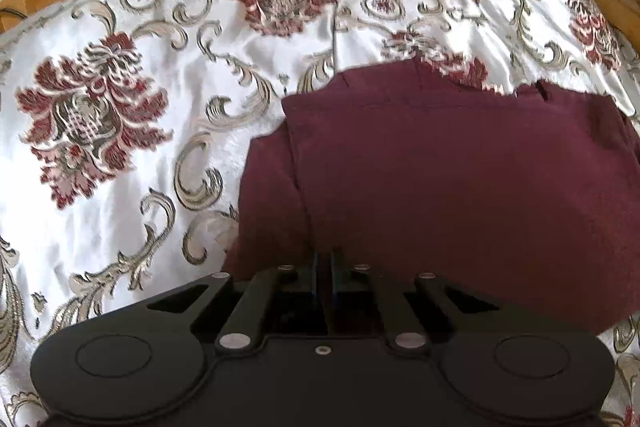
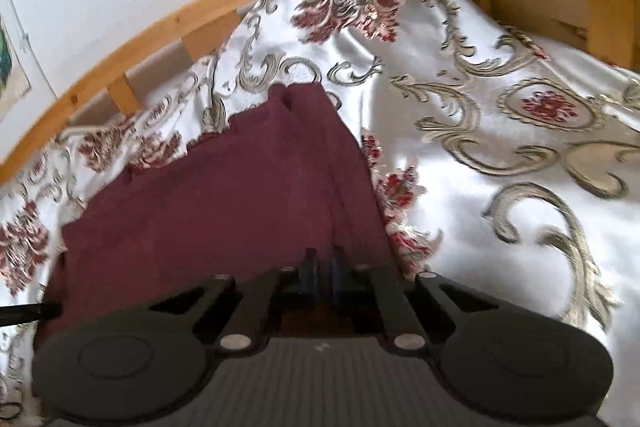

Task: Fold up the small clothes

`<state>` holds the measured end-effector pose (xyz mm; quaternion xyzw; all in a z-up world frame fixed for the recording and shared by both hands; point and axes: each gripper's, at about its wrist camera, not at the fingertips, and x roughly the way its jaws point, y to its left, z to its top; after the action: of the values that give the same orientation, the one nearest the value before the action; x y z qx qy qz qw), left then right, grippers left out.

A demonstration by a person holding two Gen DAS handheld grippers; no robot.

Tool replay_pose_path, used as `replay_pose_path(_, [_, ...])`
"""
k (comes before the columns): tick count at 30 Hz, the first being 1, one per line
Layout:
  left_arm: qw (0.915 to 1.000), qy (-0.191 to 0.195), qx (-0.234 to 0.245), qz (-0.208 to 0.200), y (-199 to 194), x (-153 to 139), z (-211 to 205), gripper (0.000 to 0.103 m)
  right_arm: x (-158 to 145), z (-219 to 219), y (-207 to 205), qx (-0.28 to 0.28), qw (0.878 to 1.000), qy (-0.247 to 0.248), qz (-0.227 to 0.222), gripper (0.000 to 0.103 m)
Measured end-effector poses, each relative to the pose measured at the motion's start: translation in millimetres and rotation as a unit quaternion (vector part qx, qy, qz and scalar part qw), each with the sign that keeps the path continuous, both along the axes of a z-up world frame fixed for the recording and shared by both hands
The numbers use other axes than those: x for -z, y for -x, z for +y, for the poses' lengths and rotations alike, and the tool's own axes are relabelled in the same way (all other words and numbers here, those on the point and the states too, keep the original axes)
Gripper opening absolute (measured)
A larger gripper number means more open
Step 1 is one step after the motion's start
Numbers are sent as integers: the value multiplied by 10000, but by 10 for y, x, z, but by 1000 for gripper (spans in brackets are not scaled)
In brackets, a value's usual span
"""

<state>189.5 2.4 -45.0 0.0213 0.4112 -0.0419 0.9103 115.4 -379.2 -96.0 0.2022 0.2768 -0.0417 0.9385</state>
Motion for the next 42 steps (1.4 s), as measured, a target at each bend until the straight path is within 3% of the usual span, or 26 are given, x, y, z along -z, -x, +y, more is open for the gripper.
replay_pose_path(8, [9998, -190, 102, -13, 24, 68, -60, 7, -6, 95, 233, -118, 9994, 301, 120, 8])
replay_pose_path(11, [9998, -201, 2, -50, 39, 86, -53, 16, -31, 140, 214, -45, 9985, 535, 60, 12])
replay_pose_path(12, [9997, -232, -56, -54, 39, 82, -52, 22, -52, 175, 219, -11, 9974, 718, 3, 19])
replay_pose_path(13, [9996, -266, -116, -48, 40, 73, -48, 29, -73, 210, 224, 16, 9960, 896, -43, 36])
replay_pose_path(14, [9995, -272, -160, -57, 48, 58, -42, 33, -97, 255, 237, 41, 9938, 1109, -102, 46])
replay_pose_path(15, [9994, -263, -193, -84, 67, 36, -33, 42, -122, 317, 243, 42, 9906, 1357, -192, 61])
replay_pose_path(18, [9987, -419, -221, -205, 124, -10, -35, 81, -160, 530, 233, -116, 9782, 2023, -451, 76])
replay_pose_path(19, [9978, -538, -259, -281, 153, -21, -37, 84, -146, 617, 213, -210, 9736, 2206, -553, 86])
replay_pose_path(22, [9972, -567, -283, -391, 242, -47, 5, 89, -72, 866, 112, -540, 9610, 2593, -795, 99])
replay_pose_path(24, [9974, -372, -431, -442, 327, -49, 79, 96, -5, 1069, 35, -844, 9501, 2837, -988, 102])
replay_pose_path(28, [9981, -8, -520, -341, 424, -10, 197, 101, 162, 1451, -22, -1358, 9241, 3359, -1214, 102])
replay_pose_path(32, [9984, -122, -526, -182, 347, 79, 195, 102, 305, 1732, 32, -1311, 8936, 4006, -1545, 103])
replay_pose_path(35, [9983, 275, -470, -188, 278, 132, 280, 102, 403, 1882, -12, -1219, 8722, 4509, -1454, 103])
replay_pose_path(38, [9979, 528, -382, -68, 161, 236, 344, 102, 494, 1926, -69, -1351, 8695, 4604, -1174, 103])
replay_pose_path(42, [9964, 716, -401, 202, 30, 349, 406, 103, 504, 1895, -83, -1412, 8759, 4482, -1091, 103])
